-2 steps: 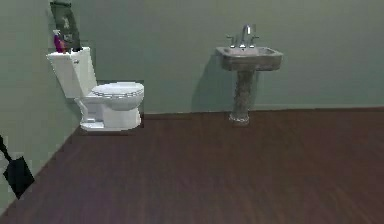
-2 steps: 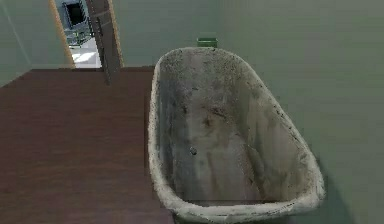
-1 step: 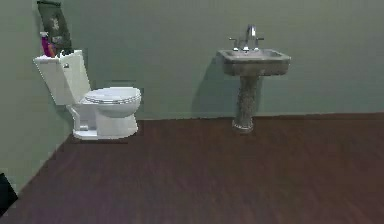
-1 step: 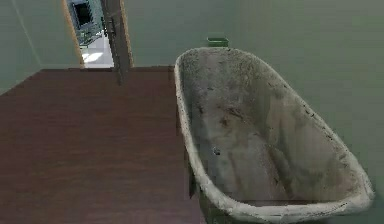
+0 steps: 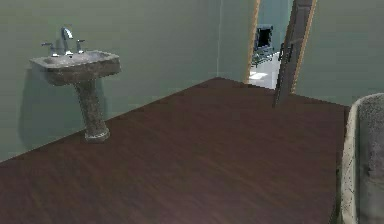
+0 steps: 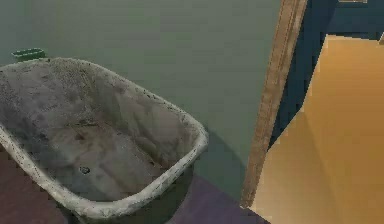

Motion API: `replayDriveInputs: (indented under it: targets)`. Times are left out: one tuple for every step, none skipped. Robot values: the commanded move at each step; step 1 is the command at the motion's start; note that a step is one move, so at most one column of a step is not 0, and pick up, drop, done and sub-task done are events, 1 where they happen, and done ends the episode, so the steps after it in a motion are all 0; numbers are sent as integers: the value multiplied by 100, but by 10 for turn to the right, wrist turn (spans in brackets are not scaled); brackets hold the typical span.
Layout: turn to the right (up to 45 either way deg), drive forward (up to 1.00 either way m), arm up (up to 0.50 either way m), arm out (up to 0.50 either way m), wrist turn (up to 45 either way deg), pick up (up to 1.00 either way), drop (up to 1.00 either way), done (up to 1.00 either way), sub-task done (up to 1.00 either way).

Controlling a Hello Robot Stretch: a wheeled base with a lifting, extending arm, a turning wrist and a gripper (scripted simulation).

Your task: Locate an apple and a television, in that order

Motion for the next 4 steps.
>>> replayDriveInputs:
  targets:
    - [60,0,0,0,0,0,0,0,0]
    - [0,35,0,0,0,0,0,0,0]
    - [90,0,0,0,0,0,0,0,0]
    - [0,100,0,0,0,0,0,0,0]
